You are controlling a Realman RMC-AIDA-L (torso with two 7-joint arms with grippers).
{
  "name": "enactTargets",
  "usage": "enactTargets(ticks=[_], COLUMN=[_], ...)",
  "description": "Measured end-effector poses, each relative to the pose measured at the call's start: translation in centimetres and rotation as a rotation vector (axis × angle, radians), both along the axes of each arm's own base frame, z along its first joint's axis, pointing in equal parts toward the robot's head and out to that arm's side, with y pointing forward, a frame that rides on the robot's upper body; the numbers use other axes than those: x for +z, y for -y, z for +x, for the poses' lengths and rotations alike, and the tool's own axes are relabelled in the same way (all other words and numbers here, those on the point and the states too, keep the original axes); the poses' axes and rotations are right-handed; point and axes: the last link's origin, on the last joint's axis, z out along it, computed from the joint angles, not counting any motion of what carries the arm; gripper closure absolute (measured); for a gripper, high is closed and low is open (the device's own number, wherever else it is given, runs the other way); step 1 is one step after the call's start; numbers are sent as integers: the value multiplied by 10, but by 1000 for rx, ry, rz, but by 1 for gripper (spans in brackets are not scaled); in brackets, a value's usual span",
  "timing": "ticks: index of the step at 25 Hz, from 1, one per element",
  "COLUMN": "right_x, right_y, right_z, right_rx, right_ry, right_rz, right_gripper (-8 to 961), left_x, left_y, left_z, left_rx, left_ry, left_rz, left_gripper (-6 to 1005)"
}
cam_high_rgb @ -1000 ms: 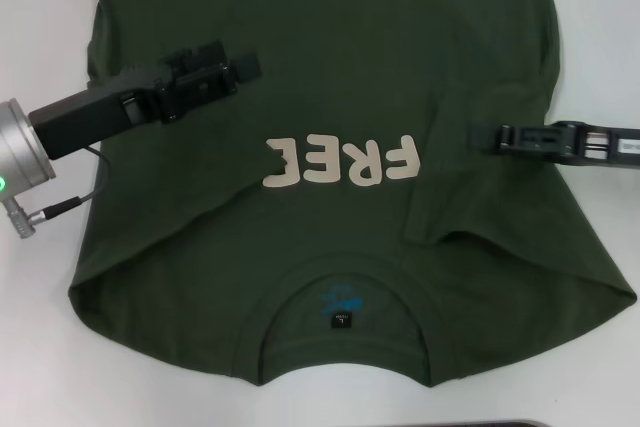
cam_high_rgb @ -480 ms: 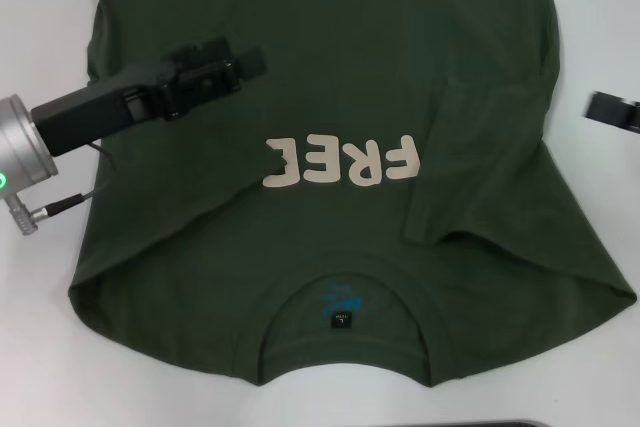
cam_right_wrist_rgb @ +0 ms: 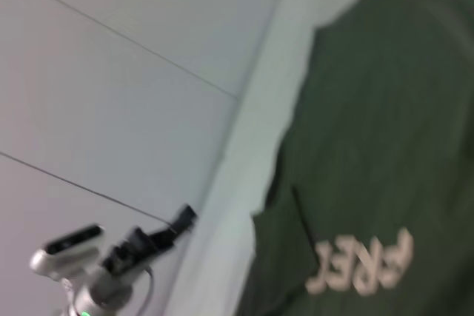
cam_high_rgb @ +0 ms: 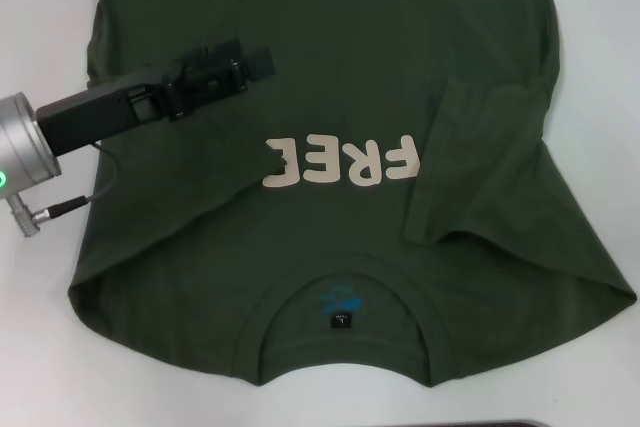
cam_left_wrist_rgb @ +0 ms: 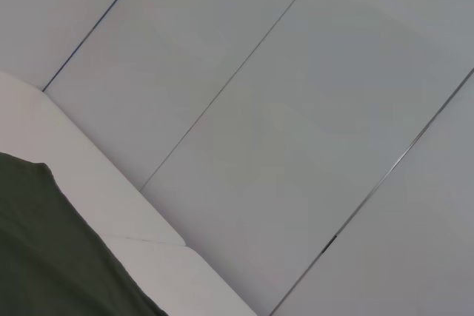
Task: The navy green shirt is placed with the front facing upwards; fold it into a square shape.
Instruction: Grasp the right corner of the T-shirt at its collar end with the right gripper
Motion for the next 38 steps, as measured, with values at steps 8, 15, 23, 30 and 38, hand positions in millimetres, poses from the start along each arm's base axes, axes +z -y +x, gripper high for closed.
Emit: enactTargets(ticks=[8,15,23,30,38], right_x=[-4,-9,-8,-12,-17], right_y=[20,34,40,35,23], right_z=[15,26,35,44,43], right_rx=[-146,-245,-306,-346,-357], right_ry=[8,27,68,132,172], right_rz=[-119,-184,-216,-222,-269], right_gripper=[178,180,182,183,185], left_x=[-1,-2,-2,-4,-6], left_y=[3,2,1,1,-1], left_z=[-4,-6,-7,-8,-9], left_rx=[15,23,36,46,50], left_ry=[-1,-10,-20,-21,-31], left_rz=[6,11,17,14,11], left_gripper=[102,102,102,101,101])
